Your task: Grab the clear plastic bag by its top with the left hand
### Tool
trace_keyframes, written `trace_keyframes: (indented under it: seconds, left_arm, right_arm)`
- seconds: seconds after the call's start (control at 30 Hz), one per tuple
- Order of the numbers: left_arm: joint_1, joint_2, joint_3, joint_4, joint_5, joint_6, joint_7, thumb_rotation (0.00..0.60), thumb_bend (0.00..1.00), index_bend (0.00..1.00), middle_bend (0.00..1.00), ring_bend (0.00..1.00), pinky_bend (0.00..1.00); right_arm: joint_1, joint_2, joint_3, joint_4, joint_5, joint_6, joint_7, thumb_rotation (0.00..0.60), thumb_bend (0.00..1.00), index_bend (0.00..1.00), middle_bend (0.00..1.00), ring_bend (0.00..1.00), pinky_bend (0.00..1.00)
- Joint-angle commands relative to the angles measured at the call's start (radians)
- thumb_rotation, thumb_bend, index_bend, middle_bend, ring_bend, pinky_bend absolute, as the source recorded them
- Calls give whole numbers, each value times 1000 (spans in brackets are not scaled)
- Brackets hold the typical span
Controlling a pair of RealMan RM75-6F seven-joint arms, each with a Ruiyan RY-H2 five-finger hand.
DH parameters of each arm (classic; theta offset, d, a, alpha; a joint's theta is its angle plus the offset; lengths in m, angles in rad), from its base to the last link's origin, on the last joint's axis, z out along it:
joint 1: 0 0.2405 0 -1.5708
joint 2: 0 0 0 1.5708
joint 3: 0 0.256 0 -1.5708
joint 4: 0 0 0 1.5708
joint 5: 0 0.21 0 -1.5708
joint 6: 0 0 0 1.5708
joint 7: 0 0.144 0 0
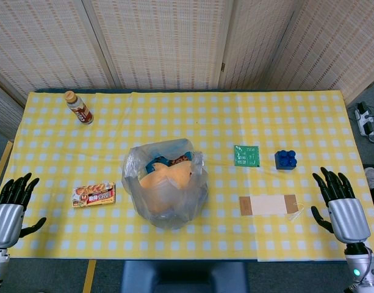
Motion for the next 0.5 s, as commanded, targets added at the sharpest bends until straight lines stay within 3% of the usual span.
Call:
trace_keyframes:
  seconds: [0.03,0.37,0.5]
  left_arm:
    - [-5,6,8,-7,1,-17,-19,600,213,0,0,0,1]
    - [-36,41,37,-38,51,-67,-180,600,213,0,3,2,55]
    - [-51,-5,23,3,145,25,-282,600,213,69,109,96,199]
  right_arm:
    - [-1,-2,1,3,1,1,2,600,411,0,0,0,0]
    - [-6,11,-8,4,-15,6,23,600,411,0,0,0,0]
    - [-9,12,-13,4,-26,14,20,600,412,0,0,0,0]
